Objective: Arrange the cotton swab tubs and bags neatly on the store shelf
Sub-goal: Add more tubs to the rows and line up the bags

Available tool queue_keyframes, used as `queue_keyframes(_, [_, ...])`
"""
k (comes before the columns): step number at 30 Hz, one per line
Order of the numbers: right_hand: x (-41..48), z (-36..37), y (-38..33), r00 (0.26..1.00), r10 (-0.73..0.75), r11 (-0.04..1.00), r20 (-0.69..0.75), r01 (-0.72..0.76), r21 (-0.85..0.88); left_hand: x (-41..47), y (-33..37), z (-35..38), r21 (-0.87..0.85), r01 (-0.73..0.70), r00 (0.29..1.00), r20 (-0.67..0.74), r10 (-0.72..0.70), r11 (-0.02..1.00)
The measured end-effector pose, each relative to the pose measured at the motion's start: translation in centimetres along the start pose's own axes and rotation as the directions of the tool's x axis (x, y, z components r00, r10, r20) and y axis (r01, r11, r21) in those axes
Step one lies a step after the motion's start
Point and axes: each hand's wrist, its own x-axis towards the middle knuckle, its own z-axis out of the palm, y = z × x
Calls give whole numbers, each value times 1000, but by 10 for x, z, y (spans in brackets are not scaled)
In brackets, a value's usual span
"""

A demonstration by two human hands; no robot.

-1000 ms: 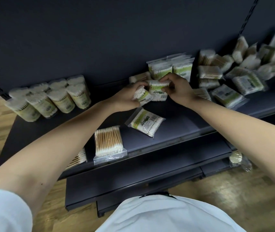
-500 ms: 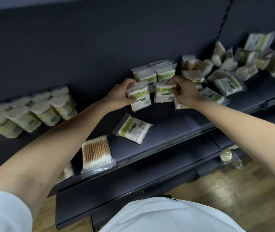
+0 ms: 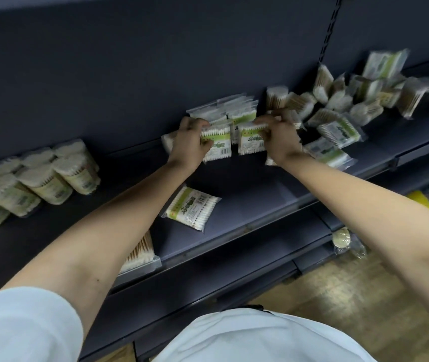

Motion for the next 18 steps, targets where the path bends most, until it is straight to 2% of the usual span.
queue_keyframes(9, [8,22,-7,999,35,999,34,-36,11,9,8,16,70,47,997,-67,-42,996])
queue_keyframes(18, [13,32,-16,997,73,995,7,-74,64,12,15,21,126,99,994,-49,-94,987])
